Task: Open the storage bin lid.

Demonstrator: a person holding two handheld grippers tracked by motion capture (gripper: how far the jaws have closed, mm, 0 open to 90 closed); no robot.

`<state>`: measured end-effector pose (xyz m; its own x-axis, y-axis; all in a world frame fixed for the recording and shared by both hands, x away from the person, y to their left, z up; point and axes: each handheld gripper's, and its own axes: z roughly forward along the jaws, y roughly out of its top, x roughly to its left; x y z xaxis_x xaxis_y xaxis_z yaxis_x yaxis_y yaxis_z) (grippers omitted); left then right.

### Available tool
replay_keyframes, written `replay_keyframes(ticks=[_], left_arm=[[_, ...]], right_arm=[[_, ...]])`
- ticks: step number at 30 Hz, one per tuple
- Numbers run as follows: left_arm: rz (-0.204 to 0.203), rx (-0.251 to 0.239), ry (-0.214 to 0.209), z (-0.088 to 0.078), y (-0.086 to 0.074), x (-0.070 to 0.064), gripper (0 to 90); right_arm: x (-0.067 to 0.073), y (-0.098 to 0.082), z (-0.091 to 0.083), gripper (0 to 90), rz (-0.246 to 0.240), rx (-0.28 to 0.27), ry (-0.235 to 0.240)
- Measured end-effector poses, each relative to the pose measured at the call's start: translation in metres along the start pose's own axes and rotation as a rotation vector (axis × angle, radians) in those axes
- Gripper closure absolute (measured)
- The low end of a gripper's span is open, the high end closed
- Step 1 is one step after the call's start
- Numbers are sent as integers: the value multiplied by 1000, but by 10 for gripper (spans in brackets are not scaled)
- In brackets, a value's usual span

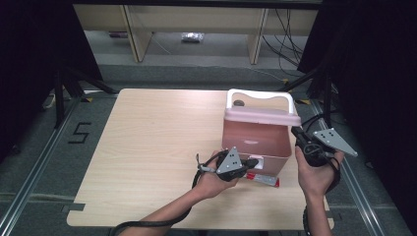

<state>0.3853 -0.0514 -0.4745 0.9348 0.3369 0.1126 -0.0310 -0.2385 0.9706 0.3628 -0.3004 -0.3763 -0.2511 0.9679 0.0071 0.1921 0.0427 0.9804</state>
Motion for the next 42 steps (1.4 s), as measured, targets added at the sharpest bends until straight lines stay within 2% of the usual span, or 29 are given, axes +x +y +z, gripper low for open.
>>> replay_keyframes(ticks=[6, 9, 11, 13, 15, 21, 23, 25, 30, 31, 33, 36, 41, 42], left_arm=[[-1, 1, -1, 0, 0, 0, 899], [-1, 1, -2, 0, 0, 0, 899], [-1, 1, -2, 0, 0, 0, 898], [-2, 0, -1, 0, 0, 0, 898], [-1, 1, -2, 0, 0, 0, 899], [-1, 1, -3, 0, 0, 0, 898], [1, 1, -3, 0, 0, 0, 898], [1, 2, -3, 0, 0, 0, 898], [4, 6, -6, 0, 1, 1, 898], [5, 7, -6, 0, 1, 1, 898], [2, 5, -8, 0, 1, 1, 898], [2, 4, -7, 0, 1, 1, 898], [4, 6, -7, 0, 1, 1, 898], [4, 5, -7, 0, 1, 1, 898]], right_arm=[[2, 2, 5, 900, 15, -11, -13], [1, 4, 8, 900, 9, -13, -15], [2, 5, 10, 900, 23, -18, -21], [1, 8, 11, 900, 1, -20, -23], [0, 9, 14, 900, 3, -40, -31], [1, 13, 20, 900, 1, -43, -44], [2, 14, 21, 900, 17, -40, -46], [0, 15, 23, 900, 0, -49, -50], [1, 18, 25, 900, 16, -43, -58], [0, 18, 27, 900, 11, -60, -53], [1, 18, 29, 900, 19, -52, -62], [0, 19, 31, 900, 6, -36, -70], [0, 20, 36, 900, 6, -54, -75], [1, 21, 36, 900, 18, -55, -80]])
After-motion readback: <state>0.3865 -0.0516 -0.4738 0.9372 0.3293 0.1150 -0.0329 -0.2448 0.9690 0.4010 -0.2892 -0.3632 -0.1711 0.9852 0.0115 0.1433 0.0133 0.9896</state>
